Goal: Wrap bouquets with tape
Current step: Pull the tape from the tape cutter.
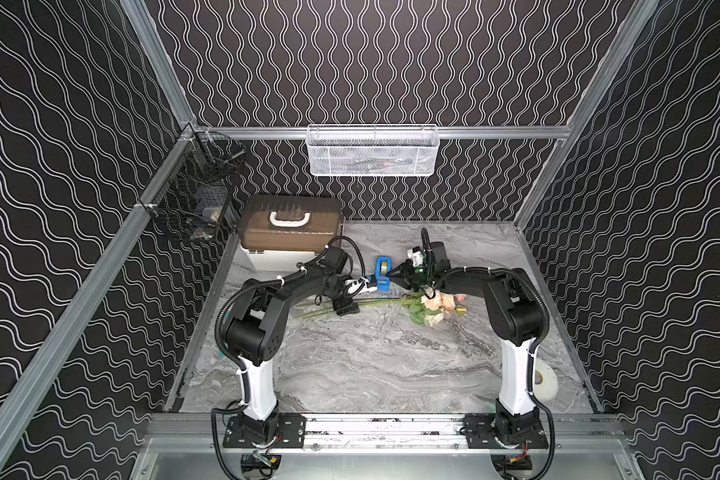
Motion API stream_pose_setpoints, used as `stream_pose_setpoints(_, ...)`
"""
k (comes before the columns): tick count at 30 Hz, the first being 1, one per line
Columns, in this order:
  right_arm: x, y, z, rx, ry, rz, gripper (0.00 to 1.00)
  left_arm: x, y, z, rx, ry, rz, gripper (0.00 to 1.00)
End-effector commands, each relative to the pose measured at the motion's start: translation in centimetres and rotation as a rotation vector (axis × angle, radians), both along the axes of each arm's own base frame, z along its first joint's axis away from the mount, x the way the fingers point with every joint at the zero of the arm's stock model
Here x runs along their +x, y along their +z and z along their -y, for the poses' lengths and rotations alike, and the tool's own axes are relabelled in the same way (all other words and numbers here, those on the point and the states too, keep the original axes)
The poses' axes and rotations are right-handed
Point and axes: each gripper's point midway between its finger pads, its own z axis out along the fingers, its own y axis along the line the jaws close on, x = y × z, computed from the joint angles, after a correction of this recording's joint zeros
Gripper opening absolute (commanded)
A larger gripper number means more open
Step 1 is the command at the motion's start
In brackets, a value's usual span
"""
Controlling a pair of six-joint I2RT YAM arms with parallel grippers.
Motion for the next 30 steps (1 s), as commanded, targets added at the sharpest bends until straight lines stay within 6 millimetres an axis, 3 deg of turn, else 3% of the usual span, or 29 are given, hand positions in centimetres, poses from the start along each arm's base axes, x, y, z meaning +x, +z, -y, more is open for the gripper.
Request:
stream_pose_setpoints(1,0.6,1.6,-0.3,0.033,0.001,0.049,0.27,0.1,0.3,0.0,0.0,-0.007,0.007,0.75)
stream_pose_setpoints(30,0.8,-1.3,-1.9,0.065,0.054,-0.043,0.23,-0.2,-0.4,0.1,0.034,-0.02,0.003,0.75)
